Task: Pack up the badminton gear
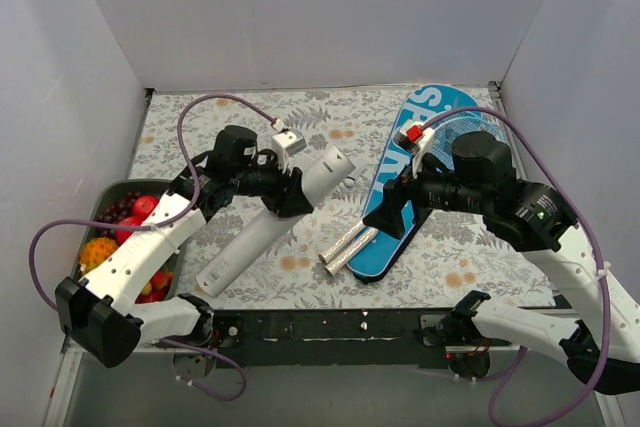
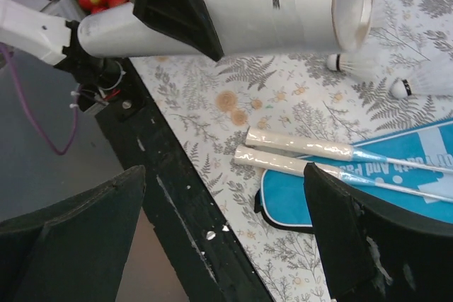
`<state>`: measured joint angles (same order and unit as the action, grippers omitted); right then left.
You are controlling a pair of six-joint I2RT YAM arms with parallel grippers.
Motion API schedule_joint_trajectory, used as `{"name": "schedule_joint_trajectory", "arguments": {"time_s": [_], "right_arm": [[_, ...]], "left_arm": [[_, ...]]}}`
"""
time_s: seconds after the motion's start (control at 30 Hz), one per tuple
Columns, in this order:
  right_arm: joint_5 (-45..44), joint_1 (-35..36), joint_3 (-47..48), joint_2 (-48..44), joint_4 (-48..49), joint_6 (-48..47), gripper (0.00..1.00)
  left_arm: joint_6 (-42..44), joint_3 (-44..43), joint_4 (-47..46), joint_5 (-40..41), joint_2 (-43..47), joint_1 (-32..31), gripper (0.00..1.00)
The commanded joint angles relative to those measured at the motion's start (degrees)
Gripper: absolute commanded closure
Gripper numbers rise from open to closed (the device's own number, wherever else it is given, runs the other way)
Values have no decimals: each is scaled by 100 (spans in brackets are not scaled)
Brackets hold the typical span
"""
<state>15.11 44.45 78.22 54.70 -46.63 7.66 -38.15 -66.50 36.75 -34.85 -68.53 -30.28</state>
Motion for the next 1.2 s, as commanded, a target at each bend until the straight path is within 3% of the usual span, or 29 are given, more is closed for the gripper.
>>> {"name": "schedule_joint_trajectory", "arguments": {"time_s": [0.0, 0.3, 0.33, 0.6, 0.97, 1.17], "right_arm": [[844, 38, 422, 120, -240, -300, 0], [1063, 38, 967, 445, -320, -397, 0], [1186, 38, 976, 463, -294, -397, 4], [1846, 38, 1160, 568, 417, -291, 6], [1557, 38, 1820, 955, 137, -441, 7], [1424, 38, 1724, 1043, 93, -546, 7]], "left_arm": [[88, 295, 113, -618, 463, -364, 68], [-96, 1007, -422, -1155, 1535, -531, 65], [-131, 1051, -475, -1225, 1623, -531, 64], [-184, 1499, -967, -1595, 2124, -549, 59], [264, 2008, -1653, -831, 2125, -549, 50], [89, 2641, -2769, -612, 2265, -549, 47]]}}
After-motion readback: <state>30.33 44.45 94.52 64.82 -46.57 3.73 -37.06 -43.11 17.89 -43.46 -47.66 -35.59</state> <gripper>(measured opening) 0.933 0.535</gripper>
